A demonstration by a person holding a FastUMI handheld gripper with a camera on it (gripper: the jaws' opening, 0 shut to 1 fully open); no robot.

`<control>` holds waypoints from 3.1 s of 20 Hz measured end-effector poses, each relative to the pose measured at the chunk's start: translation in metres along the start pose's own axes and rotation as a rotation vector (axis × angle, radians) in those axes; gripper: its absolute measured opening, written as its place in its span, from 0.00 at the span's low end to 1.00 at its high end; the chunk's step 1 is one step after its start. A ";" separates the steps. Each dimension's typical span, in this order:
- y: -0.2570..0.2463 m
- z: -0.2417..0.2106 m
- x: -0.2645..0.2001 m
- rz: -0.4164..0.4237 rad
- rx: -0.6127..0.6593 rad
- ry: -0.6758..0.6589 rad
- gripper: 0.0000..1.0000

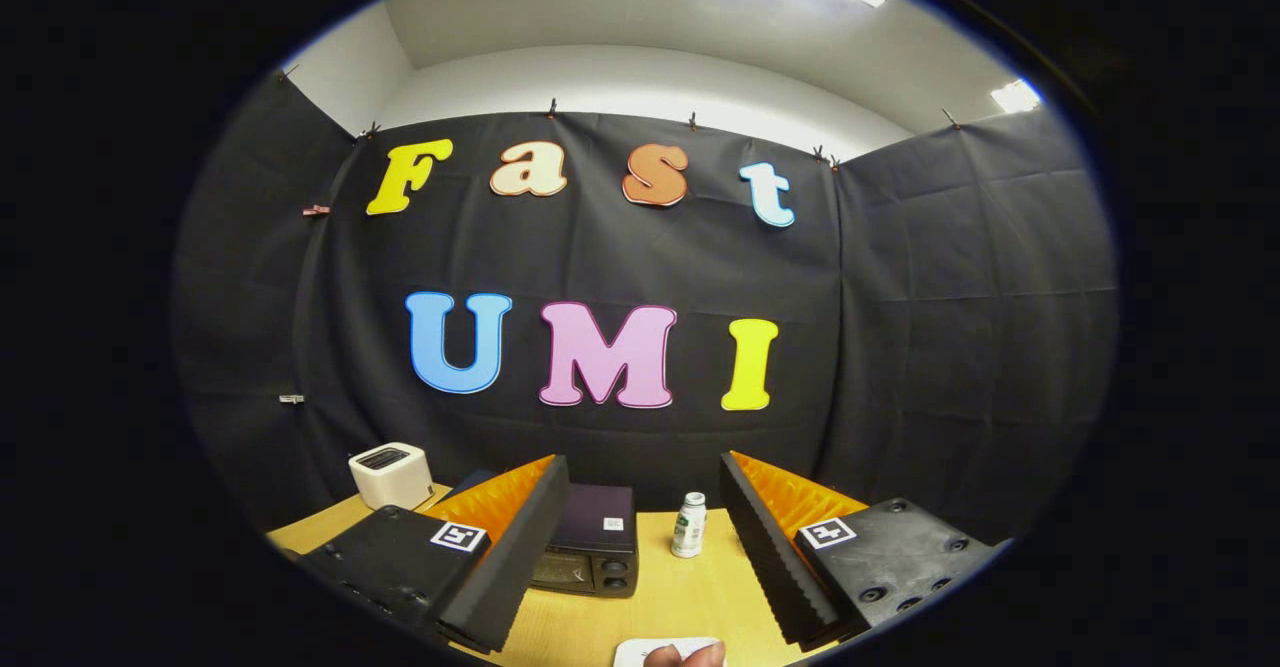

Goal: Open the toaster oven, put the food inside, and close the toaster oven door.

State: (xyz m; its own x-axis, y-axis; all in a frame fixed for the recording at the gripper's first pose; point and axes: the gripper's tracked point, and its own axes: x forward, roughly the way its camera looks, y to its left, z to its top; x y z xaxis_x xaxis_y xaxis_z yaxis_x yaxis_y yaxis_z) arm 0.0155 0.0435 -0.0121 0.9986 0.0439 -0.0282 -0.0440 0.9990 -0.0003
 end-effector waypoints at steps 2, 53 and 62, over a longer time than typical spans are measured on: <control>0.018 -0.006 0.008 0.021 0.004 0.011 0.98; 0.189 -0.373 0.019 0.045 0.015 0.730 0.99; 0.172 -0.416 -0.012 0.085 0.004 0.873 0.99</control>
State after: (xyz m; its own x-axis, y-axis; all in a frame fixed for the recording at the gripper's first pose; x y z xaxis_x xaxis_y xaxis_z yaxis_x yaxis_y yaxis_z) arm -0.0159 0.2137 -0.4272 0.6132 0.1027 -0.7832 -0.1156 0.9925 0.0397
